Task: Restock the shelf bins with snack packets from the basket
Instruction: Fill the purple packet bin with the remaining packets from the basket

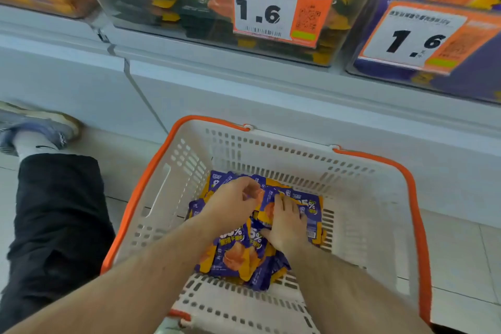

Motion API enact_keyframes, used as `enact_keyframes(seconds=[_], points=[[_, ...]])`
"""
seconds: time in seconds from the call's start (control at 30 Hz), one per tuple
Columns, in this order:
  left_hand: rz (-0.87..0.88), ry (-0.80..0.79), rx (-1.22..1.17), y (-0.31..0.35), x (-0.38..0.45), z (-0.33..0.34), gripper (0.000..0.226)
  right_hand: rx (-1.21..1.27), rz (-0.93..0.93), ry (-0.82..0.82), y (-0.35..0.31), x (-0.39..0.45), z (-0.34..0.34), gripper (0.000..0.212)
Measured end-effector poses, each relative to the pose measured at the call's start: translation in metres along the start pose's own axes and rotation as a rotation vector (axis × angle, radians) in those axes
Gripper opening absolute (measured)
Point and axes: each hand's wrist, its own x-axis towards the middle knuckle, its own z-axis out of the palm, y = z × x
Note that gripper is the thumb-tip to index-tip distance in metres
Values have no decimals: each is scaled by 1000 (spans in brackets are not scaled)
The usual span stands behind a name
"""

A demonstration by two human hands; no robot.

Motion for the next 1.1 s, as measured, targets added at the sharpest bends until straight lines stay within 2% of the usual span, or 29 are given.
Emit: enact_keyframes(seconds=[0.1,0.23,0.4,0.53,0.6,0.67,0.73,0.8,0.9,0.97,1.1], points=[[-28,-1,-28,-4,-1,2,16,-129,-119,108,15,-14,11,70],[-125,29,-153,-14,1,8,21,-163,-193,69,21,-26,-8,49],[-340,80,-466,-17,0,15,29,-133,-250,68,5,-36,-77,53],[-454,93,-790,-7,-7,5,35,-83,-468,227,-14,-59,-131,44],[-511,-17,-1034,-1,-14,-4,39,-117,-602,323,-22,-77,-155,47],[-449,-211,-1199,5,-21,-15,45,-184,-775,412,-28,-96,-171,55],[-272,-336,-1255,14,-26,-22,37,-260,-910,479,-32,-112,-186,58],[-132,-342,-1281,28,-31,-29,28,-337,-946,528,-36,-127,-202,59],[11,-194,-1303,49,-36,-43,31,-403,-834,570,-35,-149,-223,71],[64,-59,-1232,59,-38,-53,29,-231,-701,592,-31,-161,-235,75],[228,55,-1147,90,-49,-66,24,593,-397,593,-45,-187,-248,60]])
